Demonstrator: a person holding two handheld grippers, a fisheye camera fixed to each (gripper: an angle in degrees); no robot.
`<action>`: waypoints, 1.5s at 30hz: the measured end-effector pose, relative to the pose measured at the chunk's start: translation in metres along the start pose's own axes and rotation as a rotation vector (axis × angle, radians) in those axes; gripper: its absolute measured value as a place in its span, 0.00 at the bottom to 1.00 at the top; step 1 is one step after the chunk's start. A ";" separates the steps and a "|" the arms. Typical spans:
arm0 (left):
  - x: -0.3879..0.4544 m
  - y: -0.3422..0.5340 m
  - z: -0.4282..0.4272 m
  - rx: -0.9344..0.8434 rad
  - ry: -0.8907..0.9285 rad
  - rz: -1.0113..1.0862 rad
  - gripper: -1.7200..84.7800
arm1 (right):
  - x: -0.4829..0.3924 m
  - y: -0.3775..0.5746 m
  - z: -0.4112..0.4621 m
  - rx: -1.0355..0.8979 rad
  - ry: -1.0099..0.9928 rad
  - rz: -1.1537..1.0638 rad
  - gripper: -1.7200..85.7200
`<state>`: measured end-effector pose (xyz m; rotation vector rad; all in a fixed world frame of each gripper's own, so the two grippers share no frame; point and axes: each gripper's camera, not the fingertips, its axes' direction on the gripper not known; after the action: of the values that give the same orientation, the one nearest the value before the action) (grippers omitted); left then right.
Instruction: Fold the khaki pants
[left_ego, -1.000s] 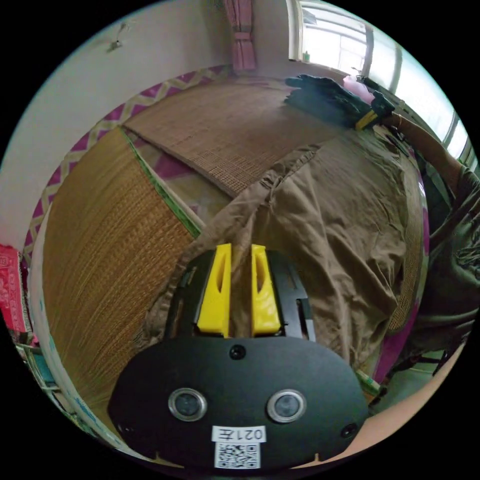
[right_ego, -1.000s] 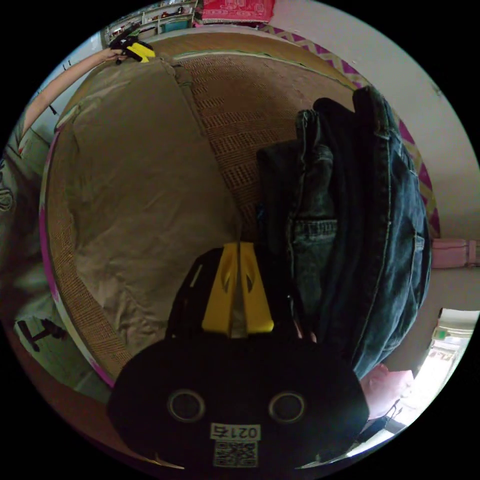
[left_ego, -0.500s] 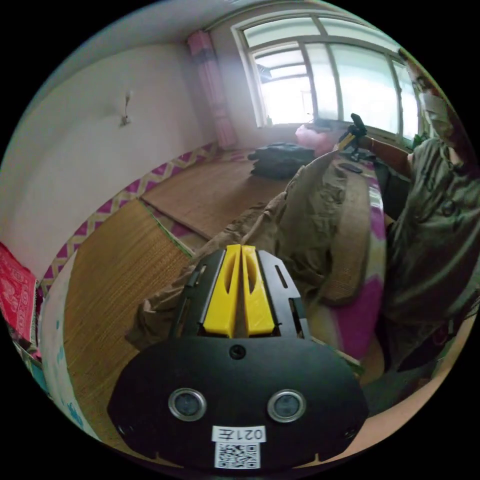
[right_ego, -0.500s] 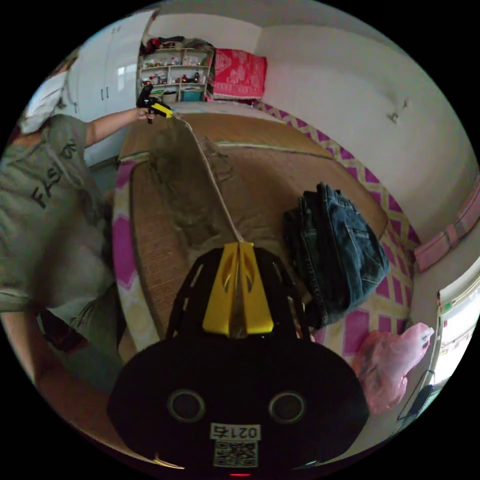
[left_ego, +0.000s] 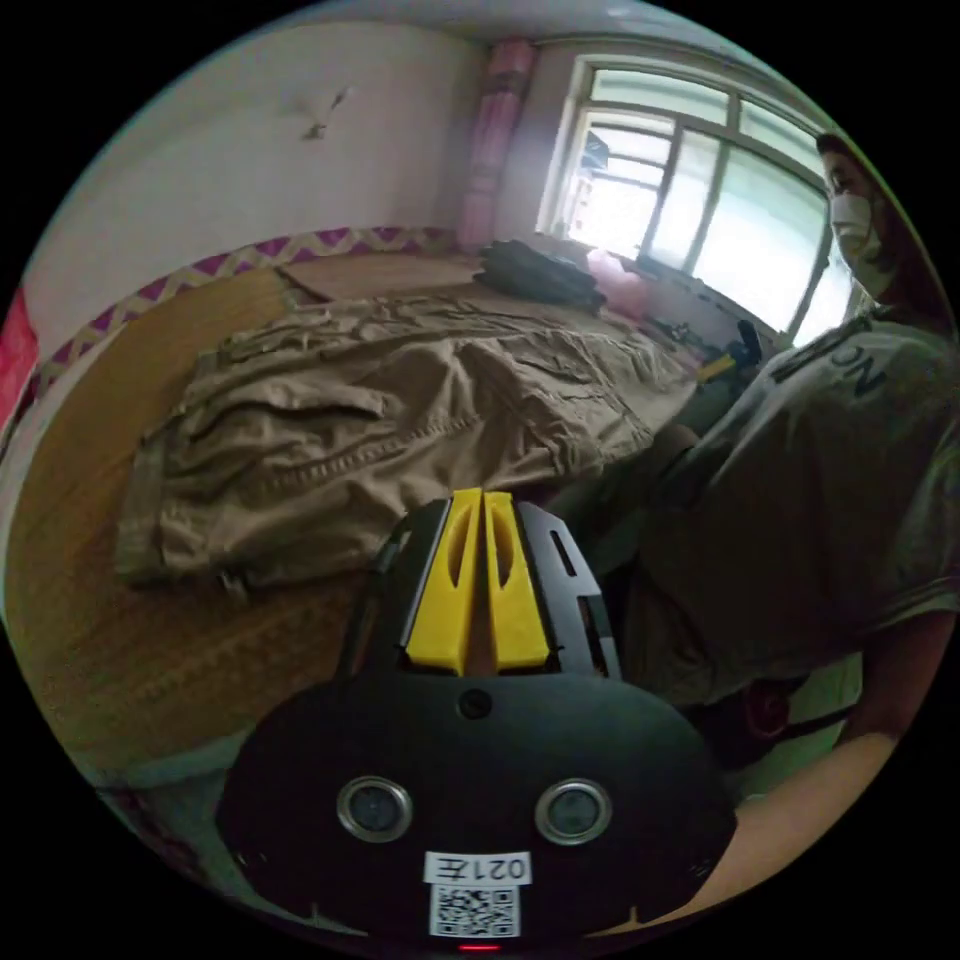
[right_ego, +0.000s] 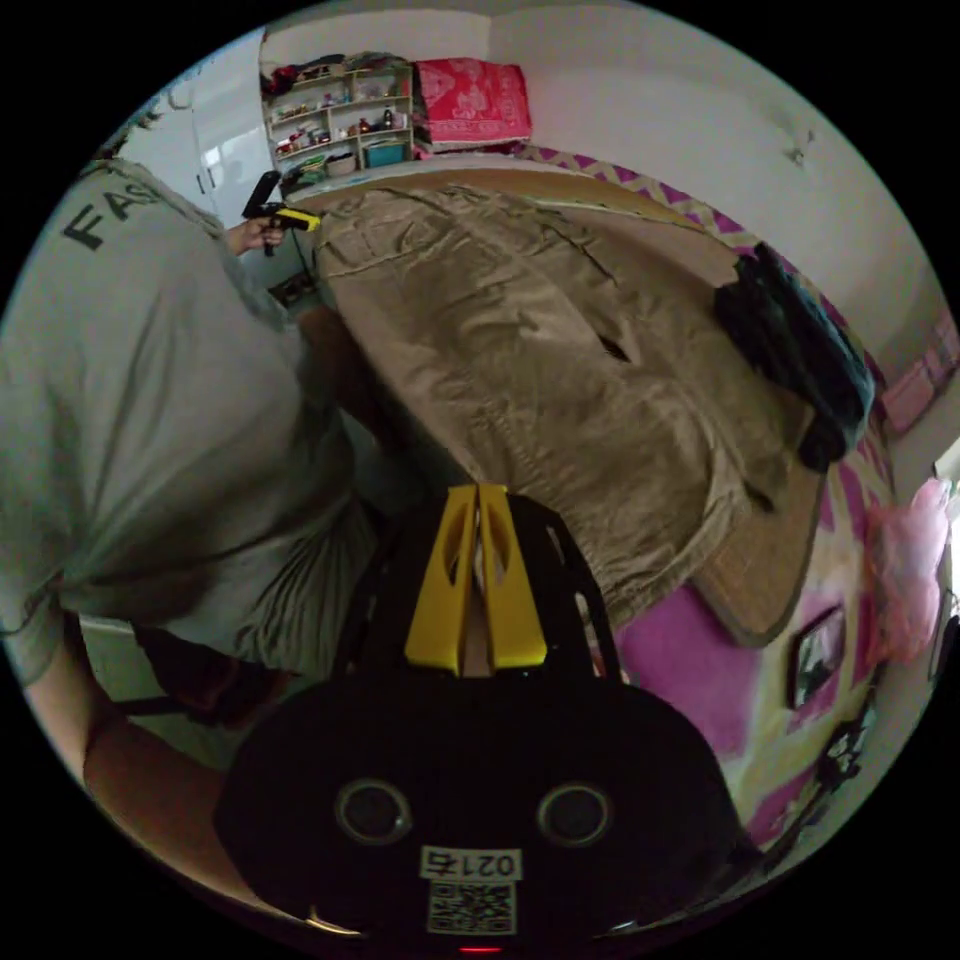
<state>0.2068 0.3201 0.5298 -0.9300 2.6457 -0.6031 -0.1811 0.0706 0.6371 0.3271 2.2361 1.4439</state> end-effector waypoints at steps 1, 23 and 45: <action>-0.001 0.002 0.000 0.005 -0.001 -0.009 0.01 | 0.000 0.000 0.005 -0.014 -0.001 0.009 0.01; -0.142 -0.185 0.102 -0.215 -0.354 -0.270 0.01 | 0.176 -0.062 0.033 -0.134 0.041 0.178 0.02; -0.235 -0.171 0.086 -0.139 -0.212 -0.507 0.01 | 0.197 -0.039 -0.008 -0.176 -0.051 0.164 0.13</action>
<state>0.5081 0.3254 0.5611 -1.6303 2.2871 -0.3952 -0.3540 0.1334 0.5565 0.4926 2.0650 1.6838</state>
